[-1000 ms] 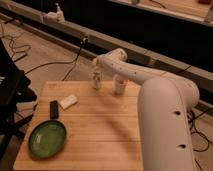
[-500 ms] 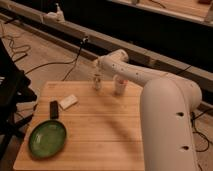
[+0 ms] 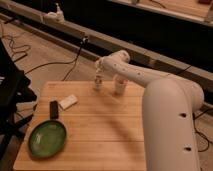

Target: Stand the bottle upright

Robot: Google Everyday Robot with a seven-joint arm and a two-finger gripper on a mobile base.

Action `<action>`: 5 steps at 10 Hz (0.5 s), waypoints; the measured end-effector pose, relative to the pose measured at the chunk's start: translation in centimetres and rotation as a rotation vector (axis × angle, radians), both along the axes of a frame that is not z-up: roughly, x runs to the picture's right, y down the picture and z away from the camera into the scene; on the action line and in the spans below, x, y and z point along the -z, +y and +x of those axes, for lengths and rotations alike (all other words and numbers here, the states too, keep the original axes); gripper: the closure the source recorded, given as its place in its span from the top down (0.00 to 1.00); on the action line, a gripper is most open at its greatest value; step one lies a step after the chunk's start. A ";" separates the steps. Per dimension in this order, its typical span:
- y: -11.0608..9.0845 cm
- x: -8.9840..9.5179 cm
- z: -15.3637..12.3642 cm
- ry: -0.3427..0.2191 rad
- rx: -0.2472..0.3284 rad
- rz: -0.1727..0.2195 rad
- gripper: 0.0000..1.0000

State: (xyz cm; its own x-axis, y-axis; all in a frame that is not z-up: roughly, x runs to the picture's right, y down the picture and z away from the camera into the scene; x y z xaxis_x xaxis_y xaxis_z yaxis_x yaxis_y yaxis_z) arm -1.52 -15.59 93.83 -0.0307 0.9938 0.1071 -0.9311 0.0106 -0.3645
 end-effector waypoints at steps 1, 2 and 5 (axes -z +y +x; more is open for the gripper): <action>-0.1 0.1 -0.2 -0.003 0.000 0.002 0.76; -0.1 0.1 -0.1 -0.003 -0.001 0.003 0.76; -0.2 0.1 -0.2 -0.004 -0.002 0.005 0.76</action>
